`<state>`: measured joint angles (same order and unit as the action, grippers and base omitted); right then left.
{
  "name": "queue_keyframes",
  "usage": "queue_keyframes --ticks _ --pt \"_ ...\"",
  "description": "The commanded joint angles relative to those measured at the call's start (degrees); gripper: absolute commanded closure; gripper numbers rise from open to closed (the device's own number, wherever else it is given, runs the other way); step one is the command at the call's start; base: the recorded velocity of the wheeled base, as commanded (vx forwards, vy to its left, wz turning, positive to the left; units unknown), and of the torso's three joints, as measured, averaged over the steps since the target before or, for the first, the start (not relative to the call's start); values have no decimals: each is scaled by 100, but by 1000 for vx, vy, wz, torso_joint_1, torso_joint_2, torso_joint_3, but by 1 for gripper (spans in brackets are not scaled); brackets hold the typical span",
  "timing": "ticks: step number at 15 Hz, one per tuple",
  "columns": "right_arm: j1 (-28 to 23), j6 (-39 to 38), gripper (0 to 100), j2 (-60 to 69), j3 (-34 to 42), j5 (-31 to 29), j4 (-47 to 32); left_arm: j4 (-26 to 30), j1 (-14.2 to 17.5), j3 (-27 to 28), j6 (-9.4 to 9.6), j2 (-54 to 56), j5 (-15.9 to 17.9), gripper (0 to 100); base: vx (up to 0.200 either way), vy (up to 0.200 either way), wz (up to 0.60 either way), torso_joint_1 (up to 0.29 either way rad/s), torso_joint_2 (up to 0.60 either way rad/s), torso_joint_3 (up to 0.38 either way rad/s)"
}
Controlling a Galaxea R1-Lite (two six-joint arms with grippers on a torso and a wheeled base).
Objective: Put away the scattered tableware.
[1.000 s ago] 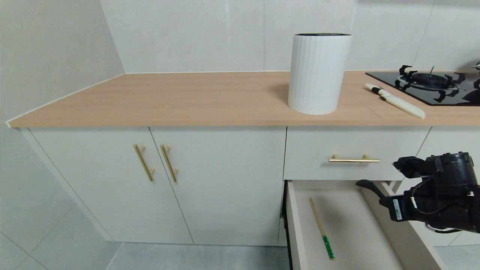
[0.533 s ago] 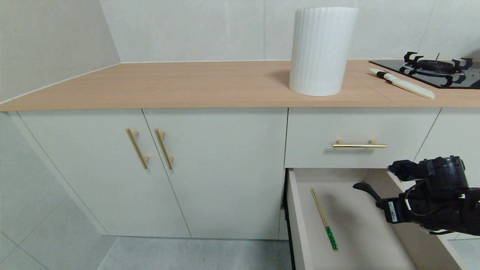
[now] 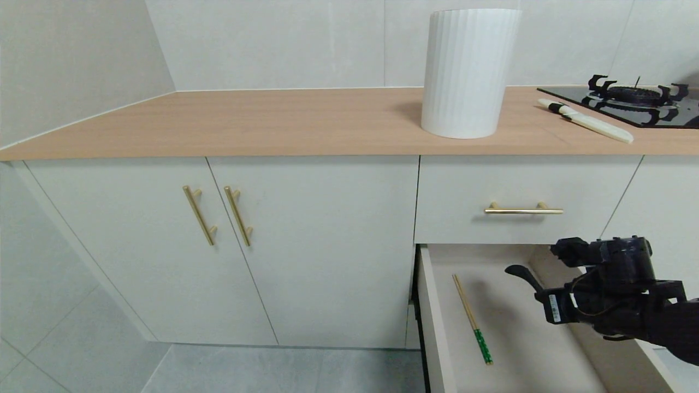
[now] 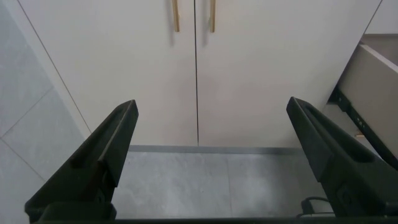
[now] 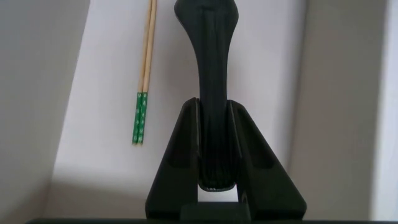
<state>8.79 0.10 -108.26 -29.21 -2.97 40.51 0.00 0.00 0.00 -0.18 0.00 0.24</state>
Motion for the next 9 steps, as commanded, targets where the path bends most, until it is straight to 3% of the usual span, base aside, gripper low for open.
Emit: queue_keyframes --ticks 1,5,9 --pt "185 -45 100 -1074 126 -204 792 0 0 0 1 0 2 0 0 0 0 0 0 0" --pt "255 -229 100 -2392 144 -564 2084 0 0 0 -8 -9 2 0 0 0 0 0 0 0" --pt "255 -221 100 -2902 56 -581 2365 0 0 0 -8 0 2 0 0 0 0 0 0 0"
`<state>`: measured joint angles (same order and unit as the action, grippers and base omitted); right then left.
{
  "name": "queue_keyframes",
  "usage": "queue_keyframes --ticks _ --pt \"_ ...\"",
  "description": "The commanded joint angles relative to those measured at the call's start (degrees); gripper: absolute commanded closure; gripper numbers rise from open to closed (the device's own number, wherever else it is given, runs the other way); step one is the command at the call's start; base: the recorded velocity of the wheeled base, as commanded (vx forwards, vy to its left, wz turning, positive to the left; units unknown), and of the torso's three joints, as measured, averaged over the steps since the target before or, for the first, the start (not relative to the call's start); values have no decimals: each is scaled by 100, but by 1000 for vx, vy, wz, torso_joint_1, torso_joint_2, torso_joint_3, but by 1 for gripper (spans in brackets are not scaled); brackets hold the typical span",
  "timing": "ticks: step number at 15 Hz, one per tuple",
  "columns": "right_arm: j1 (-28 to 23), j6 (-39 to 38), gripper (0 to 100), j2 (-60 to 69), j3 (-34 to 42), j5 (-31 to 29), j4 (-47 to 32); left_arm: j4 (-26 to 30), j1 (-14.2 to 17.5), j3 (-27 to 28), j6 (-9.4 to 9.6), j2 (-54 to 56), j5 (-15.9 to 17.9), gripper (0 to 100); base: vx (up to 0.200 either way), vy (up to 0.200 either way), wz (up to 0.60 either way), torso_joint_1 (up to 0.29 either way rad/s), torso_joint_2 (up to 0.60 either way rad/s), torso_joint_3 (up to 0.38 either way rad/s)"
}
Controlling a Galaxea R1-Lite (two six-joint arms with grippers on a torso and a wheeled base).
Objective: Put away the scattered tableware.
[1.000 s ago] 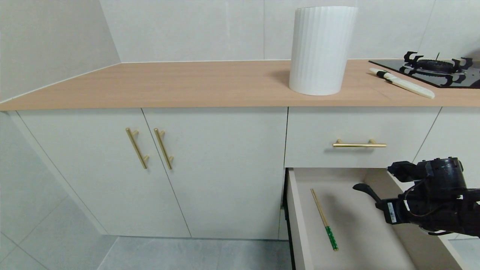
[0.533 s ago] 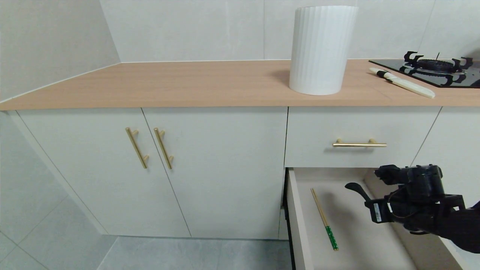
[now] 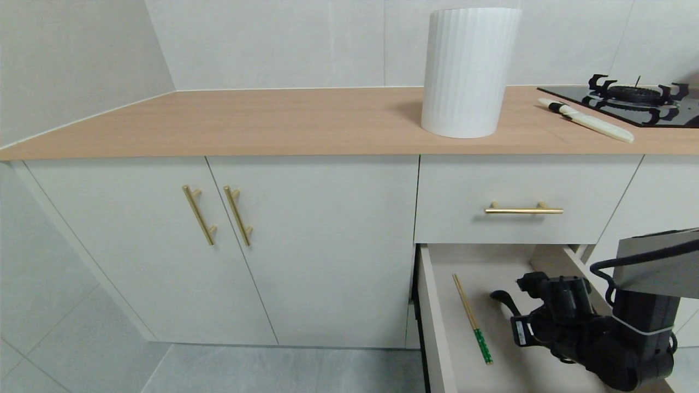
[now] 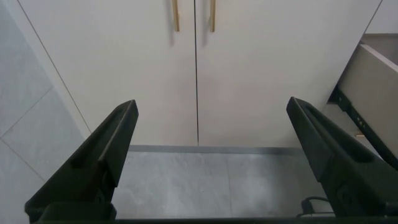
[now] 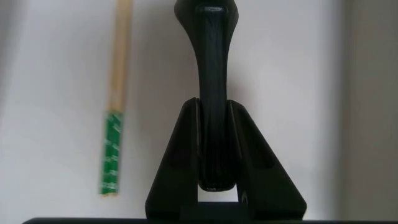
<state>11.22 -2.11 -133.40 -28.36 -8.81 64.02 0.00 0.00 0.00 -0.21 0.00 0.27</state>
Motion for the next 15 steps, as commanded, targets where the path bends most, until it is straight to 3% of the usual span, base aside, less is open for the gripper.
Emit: queue_keyframes --ticks 1,4,14,15 --pt "12 0 100 -441 -38 -24 49 0 0 0 3 0 0 0 0 0 0 0 0 0" --pt "12 35 100 -810 -223 -340 286 0 0 0 3 0 0 0 0 0 0 0 0 0" --pt "12 26 100 -810 -241 -367 383 0 0 0 -6 -9 0 0 0 0 0 0 0 0" --pt "12 26 0 -801 -241 -367 383 0 0 0 -6 -9 0 0 0 0 0 0 0 0"
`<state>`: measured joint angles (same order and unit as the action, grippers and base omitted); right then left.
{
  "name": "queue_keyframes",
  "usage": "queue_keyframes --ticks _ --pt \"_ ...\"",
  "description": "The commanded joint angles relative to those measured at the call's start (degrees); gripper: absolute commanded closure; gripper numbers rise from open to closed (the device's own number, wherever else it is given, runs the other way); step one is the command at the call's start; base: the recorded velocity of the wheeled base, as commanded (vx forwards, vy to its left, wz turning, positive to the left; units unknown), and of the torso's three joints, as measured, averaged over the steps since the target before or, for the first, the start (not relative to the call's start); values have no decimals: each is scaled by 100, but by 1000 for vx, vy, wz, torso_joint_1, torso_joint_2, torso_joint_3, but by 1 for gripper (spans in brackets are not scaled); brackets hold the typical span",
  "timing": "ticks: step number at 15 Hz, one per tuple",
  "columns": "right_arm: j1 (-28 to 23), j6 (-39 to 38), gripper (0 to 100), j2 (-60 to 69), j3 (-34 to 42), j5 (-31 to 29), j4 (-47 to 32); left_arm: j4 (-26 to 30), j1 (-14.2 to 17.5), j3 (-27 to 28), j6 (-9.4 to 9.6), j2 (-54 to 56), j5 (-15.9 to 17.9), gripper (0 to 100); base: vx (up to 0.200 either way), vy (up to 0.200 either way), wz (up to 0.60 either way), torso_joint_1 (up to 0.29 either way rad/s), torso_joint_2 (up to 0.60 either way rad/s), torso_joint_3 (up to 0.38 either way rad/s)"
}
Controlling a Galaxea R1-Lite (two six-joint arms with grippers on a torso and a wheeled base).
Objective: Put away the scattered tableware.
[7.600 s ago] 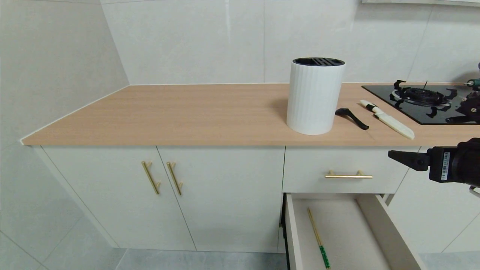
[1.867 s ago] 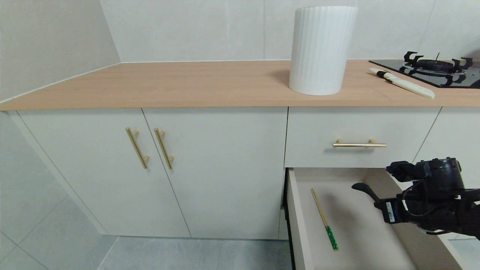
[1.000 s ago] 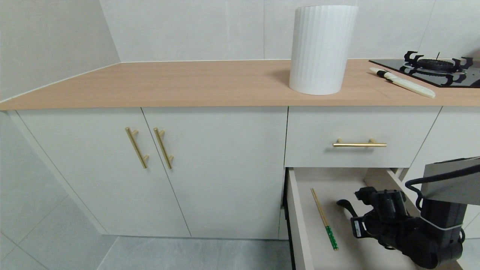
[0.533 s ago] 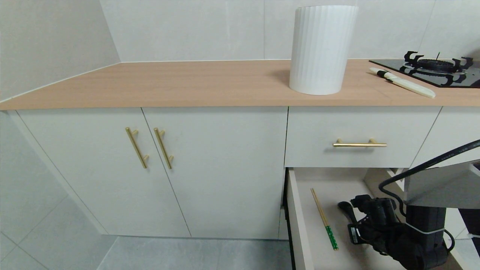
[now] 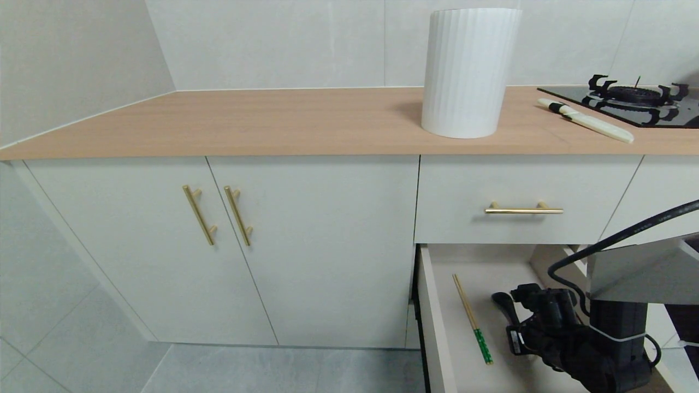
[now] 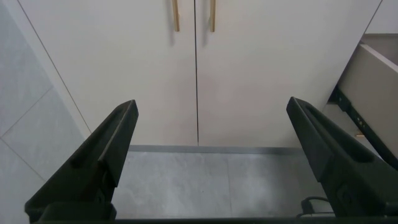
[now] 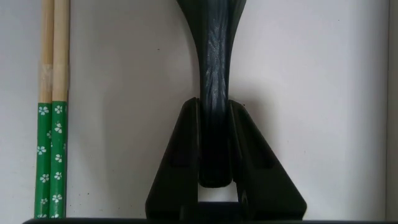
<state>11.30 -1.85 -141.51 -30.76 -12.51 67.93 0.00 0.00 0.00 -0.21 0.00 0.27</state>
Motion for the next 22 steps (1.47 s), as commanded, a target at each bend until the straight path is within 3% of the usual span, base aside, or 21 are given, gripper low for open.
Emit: queue_keyframes --ticks 1,7,9,10,13,17,22 --pt "4 1 0 9 0 3 -7 0 0 0 -6 -9 0 0 0 0 0 0 0 0" --pt "4 -8 0 1345 413 11 -87 0 0 0 -6 0 0 0 0 0 0 0 0 0" --pt "13 -8 0 2593 588 11 -719 0 0 0 -6 0 0 0 0 0 0 0 0 0" --pt "65 -34 0 3657 518 47 -1748 0 0 0 3 -9 0 0 0 0 0 0 0 0" --pt "557 -43 0 5195 333 73 -3734 0 0 0 3 -9 0 0 0 0 0 0 0 0" --pt "733 -518 0 6109 43 82 -5509 0 0 0 -6 0 0 0 0 0 0 0 0 0" --pt "1023 -527 0 7049 -581 82 -7241 0 0 0 30 -9 8 0 0 0 0 0 0 0"
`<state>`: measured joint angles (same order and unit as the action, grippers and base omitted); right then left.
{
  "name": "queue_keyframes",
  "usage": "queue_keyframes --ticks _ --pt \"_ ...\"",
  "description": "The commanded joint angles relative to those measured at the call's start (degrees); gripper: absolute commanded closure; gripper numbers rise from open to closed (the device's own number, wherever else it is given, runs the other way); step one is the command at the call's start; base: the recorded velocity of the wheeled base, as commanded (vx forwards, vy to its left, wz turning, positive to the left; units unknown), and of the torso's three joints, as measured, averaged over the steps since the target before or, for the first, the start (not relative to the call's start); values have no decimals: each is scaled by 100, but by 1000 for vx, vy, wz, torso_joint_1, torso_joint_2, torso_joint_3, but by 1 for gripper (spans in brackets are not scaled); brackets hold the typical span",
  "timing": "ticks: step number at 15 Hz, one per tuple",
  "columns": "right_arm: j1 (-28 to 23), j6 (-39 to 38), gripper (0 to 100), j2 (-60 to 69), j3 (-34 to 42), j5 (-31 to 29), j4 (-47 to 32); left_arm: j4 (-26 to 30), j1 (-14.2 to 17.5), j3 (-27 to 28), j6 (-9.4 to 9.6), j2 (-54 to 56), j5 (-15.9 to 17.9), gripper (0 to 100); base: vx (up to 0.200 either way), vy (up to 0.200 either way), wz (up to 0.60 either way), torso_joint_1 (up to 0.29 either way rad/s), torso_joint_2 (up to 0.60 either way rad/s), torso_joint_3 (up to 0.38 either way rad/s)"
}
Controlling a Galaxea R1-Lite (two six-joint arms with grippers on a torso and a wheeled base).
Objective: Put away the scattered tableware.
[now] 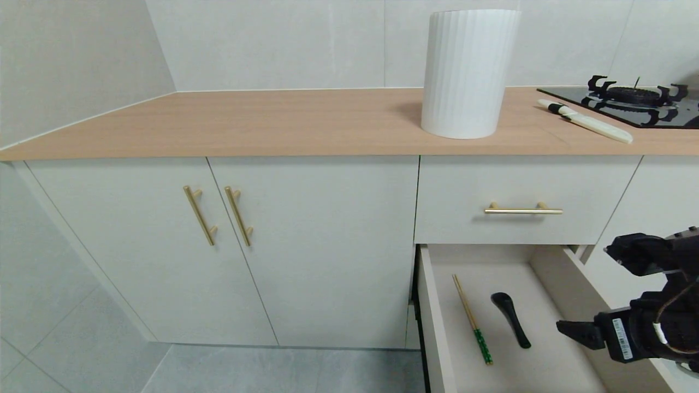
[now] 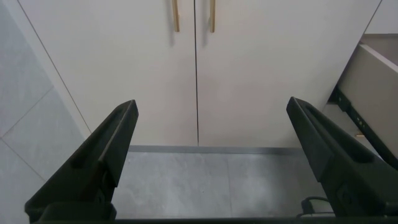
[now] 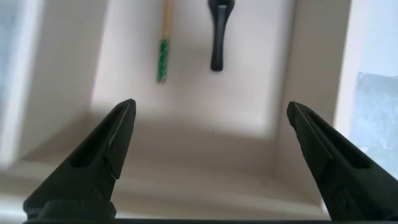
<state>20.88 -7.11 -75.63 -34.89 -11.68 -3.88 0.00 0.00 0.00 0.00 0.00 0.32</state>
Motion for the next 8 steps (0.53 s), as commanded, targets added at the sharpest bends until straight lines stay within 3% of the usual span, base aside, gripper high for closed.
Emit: queue_keyframes --ticks 1,4,8 --pt "65 -1 0 549 -238 -10 -184 0 0 0 -9 -9 3 0 0 0 0 0 0 0" --pt "65 -1 0 505 -220 -27 -192 0 0 0 -9 -9 3 0 0 0 0 0 0 0" --pt "65 34 0 585 -176 -19 -210 0 0 0 -9 -9 3 0 -200 0 0 7 2 1"
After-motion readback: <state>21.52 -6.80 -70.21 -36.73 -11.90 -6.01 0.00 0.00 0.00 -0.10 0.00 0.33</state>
